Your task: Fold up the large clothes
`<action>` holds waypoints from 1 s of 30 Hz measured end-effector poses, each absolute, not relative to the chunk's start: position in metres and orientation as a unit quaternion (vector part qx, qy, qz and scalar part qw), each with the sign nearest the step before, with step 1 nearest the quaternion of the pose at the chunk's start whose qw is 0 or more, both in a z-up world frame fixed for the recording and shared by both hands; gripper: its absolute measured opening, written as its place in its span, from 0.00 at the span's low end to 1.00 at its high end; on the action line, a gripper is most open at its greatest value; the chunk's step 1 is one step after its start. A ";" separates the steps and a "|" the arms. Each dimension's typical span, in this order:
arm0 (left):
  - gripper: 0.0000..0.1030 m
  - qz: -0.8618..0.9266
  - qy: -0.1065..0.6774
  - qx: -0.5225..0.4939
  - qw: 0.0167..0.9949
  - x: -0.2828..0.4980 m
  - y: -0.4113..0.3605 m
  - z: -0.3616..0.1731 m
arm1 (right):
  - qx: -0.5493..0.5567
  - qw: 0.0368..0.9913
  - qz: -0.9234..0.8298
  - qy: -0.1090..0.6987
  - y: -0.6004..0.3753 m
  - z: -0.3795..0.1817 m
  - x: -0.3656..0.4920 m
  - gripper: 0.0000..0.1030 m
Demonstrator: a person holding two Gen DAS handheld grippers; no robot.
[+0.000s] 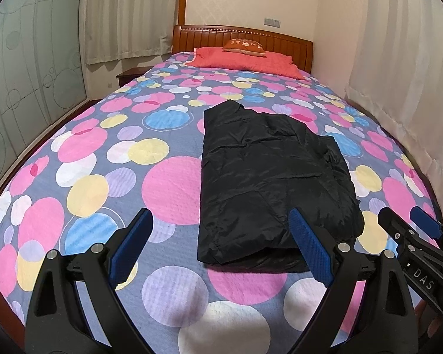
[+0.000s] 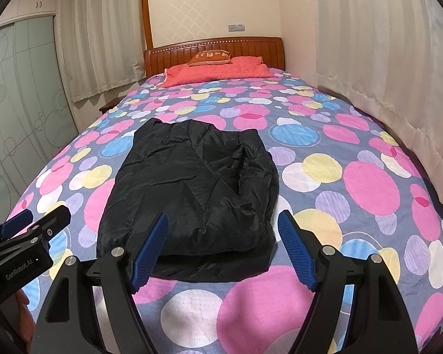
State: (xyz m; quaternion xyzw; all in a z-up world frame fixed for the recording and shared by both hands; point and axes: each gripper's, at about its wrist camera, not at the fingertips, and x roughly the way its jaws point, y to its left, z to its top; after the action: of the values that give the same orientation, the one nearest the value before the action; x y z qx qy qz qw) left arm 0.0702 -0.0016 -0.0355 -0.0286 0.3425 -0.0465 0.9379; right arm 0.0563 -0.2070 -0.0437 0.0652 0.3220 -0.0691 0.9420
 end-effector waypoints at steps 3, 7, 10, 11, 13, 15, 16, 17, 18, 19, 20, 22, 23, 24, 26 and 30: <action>0.90 -0.045 0.342 -0.028 0.938 0.070 -0.002 -0.036 | 0.064 0.942 -0.069 0.321 -0.206 -0.042 0.057 0.73; 0.90 -0.043 0.347 -0.030 0.936 0.071 -0.002 -0.037 | 0.063 0.942 -0.068 0.321 -0.204 -0.042 0.057 0.73; 0.90 -0.042 0.354 -0.034 0.934 0.074 0.000 -0.038 | 0.063 0.942 -0.067 0.322 -0.204 -0.042 0.057 0.73; 0.90 -0.042 0.355 -0.035 0.933 0.075 0.000 -0.039 | 0.063 0.942 -0.068 0.322 -0.203 -0.042 0.057 0.73; 0.90 -0.043 0.356 -0.036 0.933 0.076 0.001 -0.038 | 0.062 0.942 -0.067 0.321 -0.202 -0.041 0.058 0.73; 0.90 -0.040 0.353 -0.036 0.934 0.077 0.003 -0.037 | 0.061 0.943 -0.068 0.321 -0.202 -0.041 0.058 0.73; 0.90 -0.040 0.351 -0.036 0.935 0.076 0.002 -0.038 | 0.062 0.943 -0.067 0.321 -0.202 -0.041 0.057 0.73; 0.90 -0.042 0.349 -0.037 0.935 0.075 0.000 -0.038 | 0.062 0.943 -0.066 0.321 -0.202 -0.041 0.058 0.74; 0.90 -0.045 0.349 -0.037 0.935 0.075 -0.001 -0.038 | 0.062 0.943 -0.067 0.321 -0.202 -0.041 0.057 0.74; 0.90 -0.049 0.350 -0.037 0.935 0.076 -0.001 -0.037 | 0.062 0.943 -0.067 0.321 -0.202 -0.041 0.057 0.74; 0.90 -0.052 0.352 -0.037 0.934 0.077 -0.001 -0.037 | 0.061 0.943 -0.067 0.321 -0.202 -0.041 0.058 0.74; 0.90 -0.053 0.355 -0.037 0.933 0.077 -0.003 -0.038 | 0.061 0.943 -0.067 0.321 -0.202 -0.041 0.057 0.74; 0.90 -0.055 0.355 -0.038 0.932 0.078 -0.002 -0.038 | 0.062 0.943 -0.067 0.321 -0.202 -0.041 0.057 0.74; 0.91 -0.057 0.355 -0.039 0.932 0.077 -0.003 -0.039 | 0.062 0.943 -0.067 0.321 -0.202 -0.041 0.058 0.74; 0.98 -0.055 0.356 -0.042 0.932 0.077 -0.004 -0.040 | 0.062 0.942 -0.067 0.322 -0.201 -0.042 0.058 0.74; 0.98 -0.040 0.356 -0.052 0.932 0.079 -0.002 -0.045 | 0.063 0.941 -0.063 0.325 -0.199 -0.044 0.060 0.74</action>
State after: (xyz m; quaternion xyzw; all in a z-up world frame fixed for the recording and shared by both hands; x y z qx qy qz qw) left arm 0.0790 -0.0023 -0.0449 -0.0524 0.3556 -0.0403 0.9323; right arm 0.0603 -0.1987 -0.0436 0.0631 0.3254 -0.0634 0.9413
